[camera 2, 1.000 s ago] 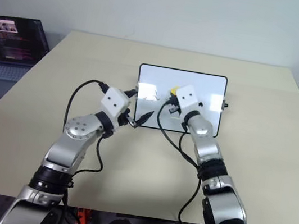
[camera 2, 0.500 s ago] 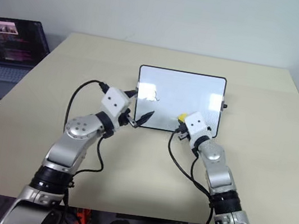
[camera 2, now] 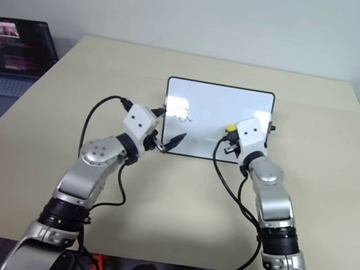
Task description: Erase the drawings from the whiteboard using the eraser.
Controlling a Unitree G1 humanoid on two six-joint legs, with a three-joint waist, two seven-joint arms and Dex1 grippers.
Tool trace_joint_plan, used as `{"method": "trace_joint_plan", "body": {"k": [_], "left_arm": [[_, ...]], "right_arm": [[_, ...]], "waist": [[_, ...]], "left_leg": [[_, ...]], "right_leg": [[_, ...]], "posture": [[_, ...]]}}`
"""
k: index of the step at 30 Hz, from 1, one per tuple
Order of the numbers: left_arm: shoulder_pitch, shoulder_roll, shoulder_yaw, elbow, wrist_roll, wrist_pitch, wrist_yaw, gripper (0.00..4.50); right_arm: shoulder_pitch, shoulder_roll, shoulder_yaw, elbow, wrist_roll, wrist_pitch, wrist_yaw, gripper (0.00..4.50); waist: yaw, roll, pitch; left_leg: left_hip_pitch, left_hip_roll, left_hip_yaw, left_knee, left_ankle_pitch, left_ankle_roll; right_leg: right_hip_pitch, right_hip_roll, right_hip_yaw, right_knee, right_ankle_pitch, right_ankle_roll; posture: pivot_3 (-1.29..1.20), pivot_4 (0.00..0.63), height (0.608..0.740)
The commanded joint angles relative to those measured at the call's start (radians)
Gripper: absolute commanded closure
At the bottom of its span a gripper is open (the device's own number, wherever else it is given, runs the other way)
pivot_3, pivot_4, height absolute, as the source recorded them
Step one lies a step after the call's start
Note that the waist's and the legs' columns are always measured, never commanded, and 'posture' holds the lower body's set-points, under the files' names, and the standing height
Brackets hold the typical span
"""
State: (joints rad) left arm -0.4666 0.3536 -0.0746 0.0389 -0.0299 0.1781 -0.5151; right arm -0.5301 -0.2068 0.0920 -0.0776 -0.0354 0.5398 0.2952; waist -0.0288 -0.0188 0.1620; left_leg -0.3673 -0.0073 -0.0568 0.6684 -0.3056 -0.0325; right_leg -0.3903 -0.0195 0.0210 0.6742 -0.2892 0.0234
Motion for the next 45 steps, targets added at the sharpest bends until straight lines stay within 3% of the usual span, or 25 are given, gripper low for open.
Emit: {"method": "trace_joint_plan", "body": {"k": [1, 15, 23, 32, 37, 45], "left_arm": [[-0.018, 0.001, 0.004, -0.023, -0.007, -0.025, -0.004, 0.0], [-0.019, 0.005, 0.011, -0.025, -0.004, -0.024, -0.005, 0.0], [0.077, 0.086, 0.083, -0.074, -0.003, 0.005, 0.02, 0.0], [0.101, 0.09, 0.087, -0.1, 0.0, 0.03, 0.037, 0.0], [0.104, 0.088, 0.084, -0.099, 0.001, 0.032, 0.039, 0.0], [0.083, 0.086, 0.076, -0.08, 0.003, 0.03, 0.029, 0.0]], "right_arm": [[0.007, 0.011, -0.013, -0.103, 0.018, 0.046, -0.013, 3.43], [-0.021, 0.016, -0.012, -0.068, 0.017, 0.035, -0.033, 3.43], [-0.113, 0.068, 0.004, 0.039, 0.023, -0.023, -0.055, 3.43], [-0.182, 0.106, 0.012, 0.139, 0.022, -0.088, -0.056, 3.43], [-0.268, 0.178, 0.024, 0.232, 0.024, -0.147, -0.077, 3.43], [-0.448, 0.281, 0.031, 0.585, 0.001, -0.376, -0.119, 3.43]], "waist": [[0.0, 0.0, 0.0], [0.0, 0.0, 0.0], [-0.007, 0.001, 0.0], [0.001, 0.001, 0.0], [-0.006, 0.001, 0.0], [-0.013, 0.001, 0.0]], "left_leg": [[0.0, 0.0, 0.0, -0.002, 0.0, 0.0], [0.0, 0.0, 0.0, -0.004, 0.0, 0.0], [0.0, 0.001, 0.002, -0.005, 0.0, 0.0], [-0.004, 0.0, 0.001, -0.004, 0.0, 0.0], [-0.014, 0.0, 0.002, -0.003, 0.002, -0.004], [-0.014, 0.0, 0.004, -0.003, 0.002, -0.003]], "right_leg": [[0.0, 0.0, 0.0, -0.001, 0.0, 0.0], [-0.001, 0.0, -0.001, -0.002, -0.001, -0.001], [-0.003, 0.0, 0.0, -0.001, -0.001, -0.001], [-0.006, -0.002, -0.001, -0.001, -0.001, -0.002], [-0.019, -0.002, -0.001, 0.005, -0.001, -0.002], [-0.02, -0.001, 0.0, 0.005, -0.001, -0.002]], "posture": [[0.0, 0.15, 0.74], [0.0, 0.15, 0.74], [0.0, 0.15, 0.74], [0.0, 0.15, 0.74], [0.0, 0.15, 0.74], [0.0, 0.15, 0.74]]}}
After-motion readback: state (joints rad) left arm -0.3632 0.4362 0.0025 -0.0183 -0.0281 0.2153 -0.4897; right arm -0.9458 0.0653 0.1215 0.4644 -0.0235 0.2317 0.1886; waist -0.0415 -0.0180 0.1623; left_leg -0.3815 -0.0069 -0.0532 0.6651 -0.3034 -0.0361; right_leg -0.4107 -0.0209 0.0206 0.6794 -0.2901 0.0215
